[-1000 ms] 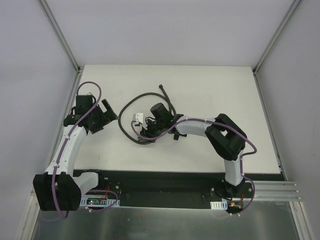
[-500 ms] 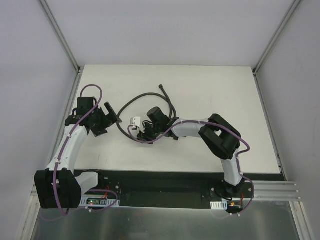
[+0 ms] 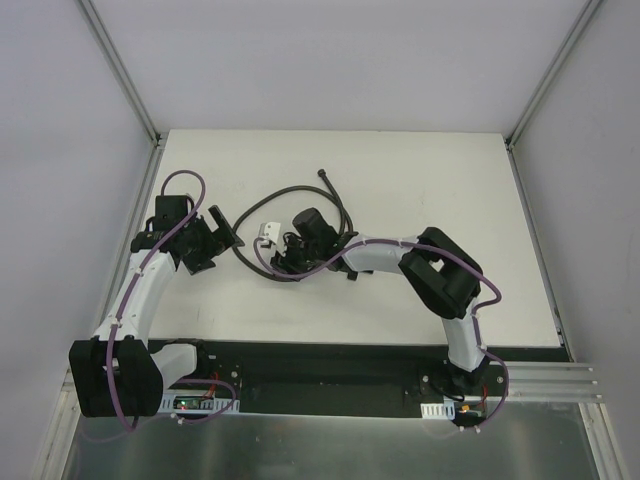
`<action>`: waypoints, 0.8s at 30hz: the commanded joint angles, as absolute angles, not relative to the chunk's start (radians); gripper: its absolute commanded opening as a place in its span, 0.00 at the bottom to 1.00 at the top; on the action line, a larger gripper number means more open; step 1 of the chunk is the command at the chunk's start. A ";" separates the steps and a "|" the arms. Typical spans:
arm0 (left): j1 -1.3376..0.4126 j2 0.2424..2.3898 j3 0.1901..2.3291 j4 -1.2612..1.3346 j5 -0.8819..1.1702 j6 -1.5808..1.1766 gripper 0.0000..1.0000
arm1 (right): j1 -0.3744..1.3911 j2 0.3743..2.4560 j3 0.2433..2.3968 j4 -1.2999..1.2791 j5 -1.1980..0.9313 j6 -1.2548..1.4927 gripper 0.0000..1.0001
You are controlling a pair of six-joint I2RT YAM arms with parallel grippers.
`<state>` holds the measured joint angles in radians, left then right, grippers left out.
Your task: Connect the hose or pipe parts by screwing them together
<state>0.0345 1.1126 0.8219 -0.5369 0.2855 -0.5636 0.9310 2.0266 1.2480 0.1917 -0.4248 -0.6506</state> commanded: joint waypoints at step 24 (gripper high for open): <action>0.044 1.127 0.808 -0.519 0.327 -0.561 0.99 | 0.939 2.065 1.141 0.466 -0.414 -0.617 0.50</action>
